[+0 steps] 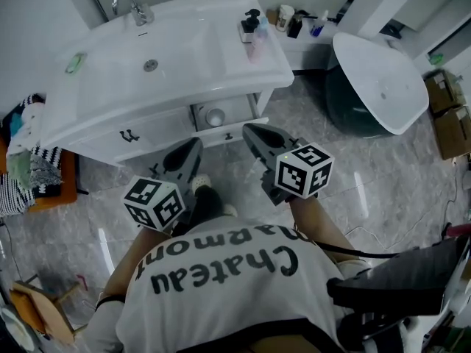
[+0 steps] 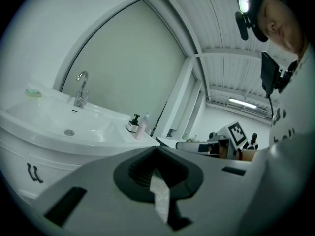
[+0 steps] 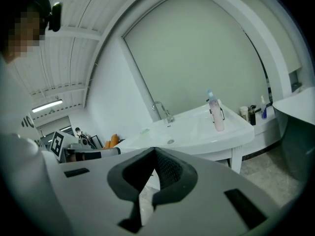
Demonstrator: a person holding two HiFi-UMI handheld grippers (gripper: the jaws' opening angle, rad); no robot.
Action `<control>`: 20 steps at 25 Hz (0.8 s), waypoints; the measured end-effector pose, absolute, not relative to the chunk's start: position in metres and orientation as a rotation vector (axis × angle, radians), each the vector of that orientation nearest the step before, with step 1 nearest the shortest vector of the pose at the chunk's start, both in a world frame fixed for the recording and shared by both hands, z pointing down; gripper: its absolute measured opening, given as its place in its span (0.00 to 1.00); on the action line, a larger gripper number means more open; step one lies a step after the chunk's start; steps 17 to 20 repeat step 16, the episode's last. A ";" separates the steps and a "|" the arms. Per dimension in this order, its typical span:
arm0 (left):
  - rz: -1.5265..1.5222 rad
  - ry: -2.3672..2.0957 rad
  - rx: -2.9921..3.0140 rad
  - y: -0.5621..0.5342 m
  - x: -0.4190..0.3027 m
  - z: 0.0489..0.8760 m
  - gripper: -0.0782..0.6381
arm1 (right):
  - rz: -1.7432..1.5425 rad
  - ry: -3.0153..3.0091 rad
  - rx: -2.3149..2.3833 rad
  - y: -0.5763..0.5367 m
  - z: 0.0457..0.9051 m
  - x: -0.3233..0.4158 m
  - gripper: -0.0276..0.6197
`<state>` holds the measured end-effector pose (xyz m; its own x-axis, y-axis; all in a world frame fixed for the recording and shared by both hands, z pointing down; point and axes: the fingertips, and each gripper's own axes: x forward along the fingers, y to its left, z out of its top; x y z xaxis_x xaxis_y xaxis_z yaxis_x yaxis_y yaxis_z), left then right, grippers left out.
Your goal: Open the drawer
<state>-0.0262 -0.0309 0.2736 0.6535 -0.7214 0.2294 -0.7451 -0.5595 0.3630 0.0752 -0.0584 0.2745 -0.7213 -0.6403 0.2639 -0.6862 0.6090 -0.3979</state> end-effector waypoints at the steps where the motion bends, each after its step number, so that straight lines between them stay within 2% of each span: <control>1: 0.075 -1.155 2.441 -0.030 -0.027 0.273 0.12 | 0.759 -2.739 1.131 -0.058 0.274 0.076 0.06; 20: 0.070 -1.179 2.416 -0.020 -0.030 0.278 0.12 | 0.754 -2.718 1.113 -0.052 0.285 0.078 0.06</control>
